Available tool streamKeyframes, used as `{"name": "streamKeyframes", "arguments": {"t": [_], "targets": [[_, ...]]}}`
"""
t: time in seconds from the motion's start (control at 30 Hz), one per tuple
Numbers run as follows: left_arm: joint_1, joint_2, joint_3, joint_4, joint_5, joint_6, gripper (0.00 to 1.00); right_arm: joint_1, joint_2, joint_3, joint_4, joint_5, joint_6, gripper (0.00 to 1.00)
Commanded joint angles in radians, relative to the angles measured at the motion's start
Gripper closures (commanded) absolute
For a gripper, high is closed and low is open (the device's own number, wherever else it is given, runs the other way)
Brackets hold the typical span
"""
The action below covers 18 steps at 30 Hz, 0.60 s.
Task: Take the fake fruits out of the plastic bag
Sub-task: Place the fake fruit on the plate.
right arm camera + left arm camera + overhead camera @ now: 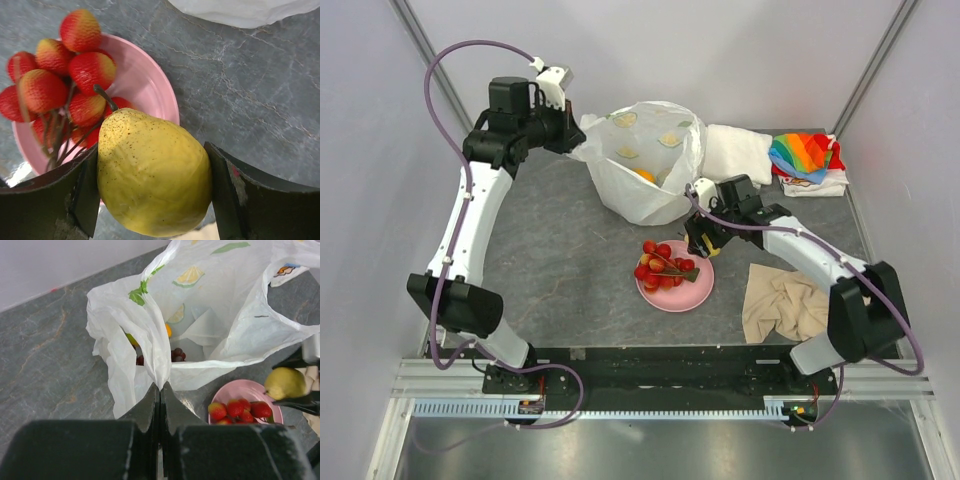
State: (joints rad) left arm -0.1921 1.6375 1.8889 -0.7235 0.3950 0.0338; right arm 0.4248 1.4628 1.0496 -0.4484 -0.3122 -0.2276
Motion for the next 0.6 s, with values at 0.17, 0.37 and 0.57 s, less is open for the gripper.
{"name": "streamKeyframes", "arguments": {"t": [0.17, 0.37, 0.57], "targets": [[0.002, -0.105, -0.076, 0.010, -0.044, 0.017, 0.98, -0.001, 0.218, 0.096, 0.128, -0.051, -0.039, 1.00], [0.002, -0.107, -0.091, 0.007, -0.047, 0.020, 0.98, 0.000, 0.310, 0.136, 0.129, -0.088, -0.035, 0.99], [0.002, -0.099, -0.093, 0.006, -0.048, 0.025, 0.98, -0.001, 0.367, 0.176, 0.120, -0.113, -0.016, 0.96]]}}
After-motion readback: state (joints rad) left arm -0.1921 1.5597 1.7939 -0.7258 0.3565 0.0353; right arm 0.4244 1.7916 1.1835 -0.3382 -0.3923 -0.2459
